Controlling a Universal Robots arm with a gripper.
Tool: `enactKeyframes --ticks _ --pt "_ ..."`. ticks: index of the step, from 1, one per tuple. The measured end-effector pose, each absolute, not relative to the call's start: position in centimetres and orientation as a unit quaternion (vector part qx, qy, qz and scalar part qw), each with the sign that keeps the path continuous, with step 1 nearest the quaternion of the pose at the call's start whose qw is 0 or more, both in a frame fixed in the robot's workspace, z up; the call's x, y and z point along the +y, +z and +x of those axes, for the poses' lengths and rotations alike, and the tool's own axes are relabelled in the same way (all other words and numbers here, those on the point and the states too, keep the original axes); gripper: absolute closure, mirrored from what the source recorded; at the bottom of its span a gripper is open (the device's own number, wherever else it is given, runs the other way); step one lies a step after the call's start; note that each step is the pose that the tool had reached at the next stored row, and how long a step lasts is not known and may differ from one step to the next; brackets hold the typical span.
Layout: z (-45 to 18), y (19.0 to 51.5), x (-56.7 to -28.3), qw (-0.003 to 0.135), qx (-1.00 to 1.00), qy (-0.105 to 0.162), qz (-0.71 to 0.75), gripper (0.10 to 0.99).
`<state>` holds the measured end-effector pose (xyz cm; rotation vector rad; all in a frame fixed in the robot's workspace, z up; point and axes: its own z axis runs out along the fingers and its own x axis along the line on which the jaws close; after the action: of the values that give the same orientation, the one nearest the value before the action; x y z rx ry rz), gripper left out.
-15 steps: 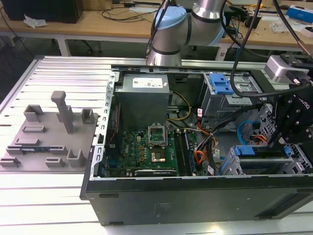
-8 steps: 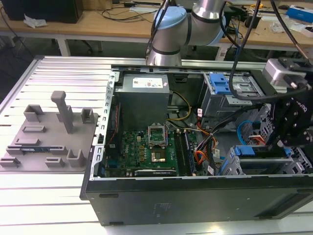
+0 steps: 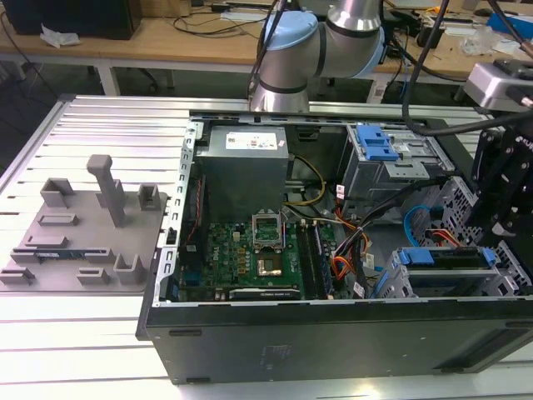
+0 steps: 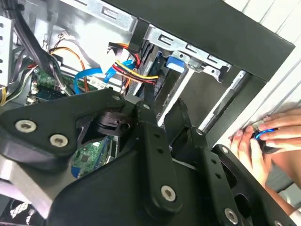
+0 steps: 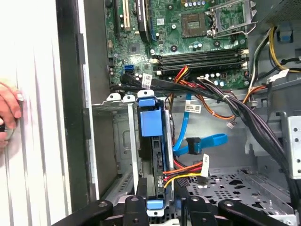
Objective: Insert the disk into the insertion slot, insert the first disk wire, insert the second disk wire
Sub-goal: 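Insert the first disk wire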
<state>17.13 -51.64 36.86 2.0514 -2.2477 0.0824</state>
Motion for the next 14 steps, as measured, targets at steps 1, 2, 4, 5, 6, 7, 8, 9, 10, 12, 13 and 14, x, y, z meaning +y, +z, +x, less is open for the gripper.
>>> enactKeyframes --ticks 1,2,4,5,6,7,8,9,10,12,13,14 --pt "17.13 36.87 -51.64 0.049 -0.737 0.027 0.673 0.725" --pt "17.13 36.87 -51.64 0.049 -0.737 0.028 0.673 0.725" --pt "17.13 36.87 -51.64 0.049 -0.737 0.028 0.673 0.725" --pt "17.13 36.87 -51.64 0.050 -0.737 0.028 0.673 0.725" --pt "17.13 36.87 -51.64 0.050 -0.737 0.028 0.673 0.725" --pt "17.13 36.87 -51.64 0.050 -0.737 0.028 0.673 0.725" --pt "17.13 36.87 -51.64 0.050 -0.737 0.029 0.673 0.725" --pt "17.13 36.87 -51.64 0.050 -0.737 0.029 0.673 0.725" --pt "17.13 36.87 -51.64 0.050 -0.737 0.029 0.673 0.725" --pt "17.13 36.87 -51.64 0.051 -0.737 0.029 0.673 0.725" --pt "17.13 36.87 -51.64 0.051 -0.737 0.030 0.673 0.725" --pt "17.13 36.86 -51.64 0.051 -0.737 0.030 0.673 0.725"
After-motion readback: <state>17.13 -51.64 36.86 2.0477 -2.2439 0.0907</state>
